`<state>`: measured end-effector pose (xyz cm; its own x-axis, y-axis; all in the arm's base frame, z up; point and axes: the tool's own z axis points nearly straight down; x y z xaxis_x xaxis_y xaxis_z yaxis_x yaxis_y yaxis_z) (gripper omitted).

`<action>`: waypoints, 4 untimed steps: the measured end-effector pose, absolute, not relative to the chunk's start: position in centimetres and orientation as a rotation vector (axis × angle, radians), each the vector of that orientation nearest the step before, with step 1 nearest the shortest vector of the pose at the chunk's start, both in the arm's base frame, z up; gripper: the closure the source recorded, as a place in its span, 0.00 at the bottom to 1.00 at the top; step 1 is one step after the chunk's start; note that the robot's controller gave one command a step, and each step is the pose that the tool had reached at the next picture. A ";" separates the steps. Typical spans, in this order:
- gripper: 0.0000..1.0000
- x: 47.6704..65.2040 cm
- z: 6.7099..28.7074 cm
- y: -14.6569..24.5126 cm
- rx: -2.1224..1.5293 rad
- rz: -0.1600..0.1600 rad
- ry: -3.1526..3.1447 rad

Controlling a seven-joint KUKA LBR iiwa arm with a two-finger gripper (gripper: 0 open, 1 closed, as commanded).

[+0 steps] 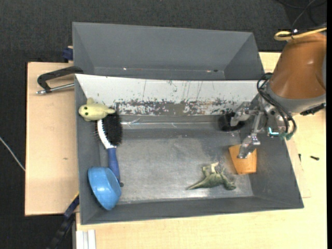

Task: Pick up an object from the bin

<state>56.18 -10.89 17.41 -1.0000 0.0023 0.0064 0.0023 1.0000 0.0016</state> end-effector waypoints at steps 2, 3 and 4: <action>0.00 55.2 10.2 -15.3 0.823 0.003 -3.041; 0.00 55.8 13.1 -15.3 1.291 0.006 -2.873; 0.00 56.0 7.2 -15.1 0.919 -0.009 -3.008</action>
Offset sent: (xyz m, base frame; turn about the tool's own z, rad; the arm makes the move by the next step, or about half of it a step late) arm -0.0303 -0.0447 -0.1041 -0.3440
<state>56.00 -15.12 7.17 -0.8293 -0.5588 -0.0049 -0.5588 0.8293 0.0043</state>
